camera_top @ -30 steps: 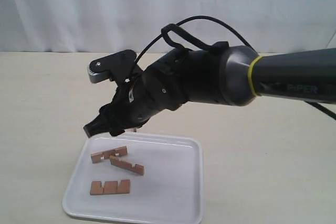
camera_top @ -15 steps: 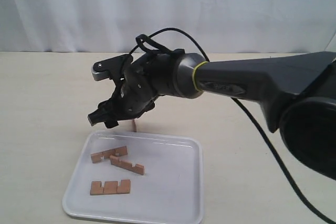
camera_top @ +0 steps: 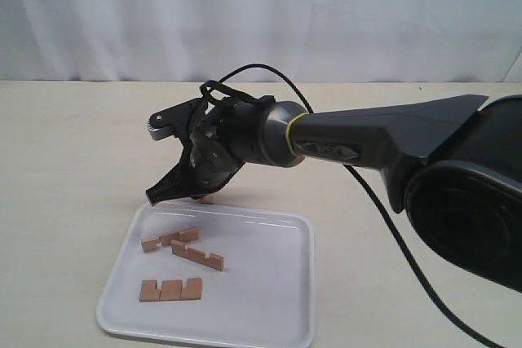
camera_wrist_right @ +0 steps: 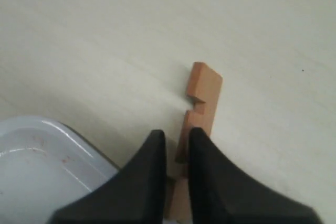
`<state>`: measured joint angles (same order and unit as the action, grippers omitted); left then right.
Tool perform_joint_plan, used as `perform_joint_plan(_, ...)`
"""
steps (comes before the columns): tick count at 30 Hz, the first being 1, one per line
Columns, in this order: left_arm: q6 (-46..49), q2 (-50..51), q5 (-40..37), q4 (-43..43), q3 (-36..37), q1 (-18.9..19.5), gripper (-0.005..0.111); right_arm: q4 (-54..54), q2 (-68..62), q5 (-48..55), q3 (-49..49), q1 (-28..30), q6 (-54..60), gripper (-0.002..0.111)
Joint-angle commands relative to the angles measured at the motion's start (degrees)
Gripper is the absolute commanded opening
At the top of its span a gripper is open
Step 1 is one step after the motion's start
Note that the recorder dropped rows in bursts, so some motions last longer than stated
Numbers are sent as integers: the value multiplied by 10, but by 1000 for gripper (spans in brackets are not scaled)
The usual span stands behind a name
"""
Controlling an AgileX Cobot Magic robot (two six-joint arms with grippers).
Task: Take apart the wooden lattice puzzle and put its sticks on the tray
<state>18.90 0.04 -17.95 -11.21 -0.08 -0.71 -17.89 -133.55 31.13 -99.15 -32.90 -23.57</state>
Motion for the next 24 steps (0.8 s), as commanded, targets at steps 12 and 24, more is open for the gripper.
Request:
perform_joint_plan(12,-5,0,5,1,1,0,0,-32,55,5,-2,-3,-7,5)
perform_joint_plan(24,-5,0,5,1,1,0,0,-43,14,1,-2,12,-27,62)
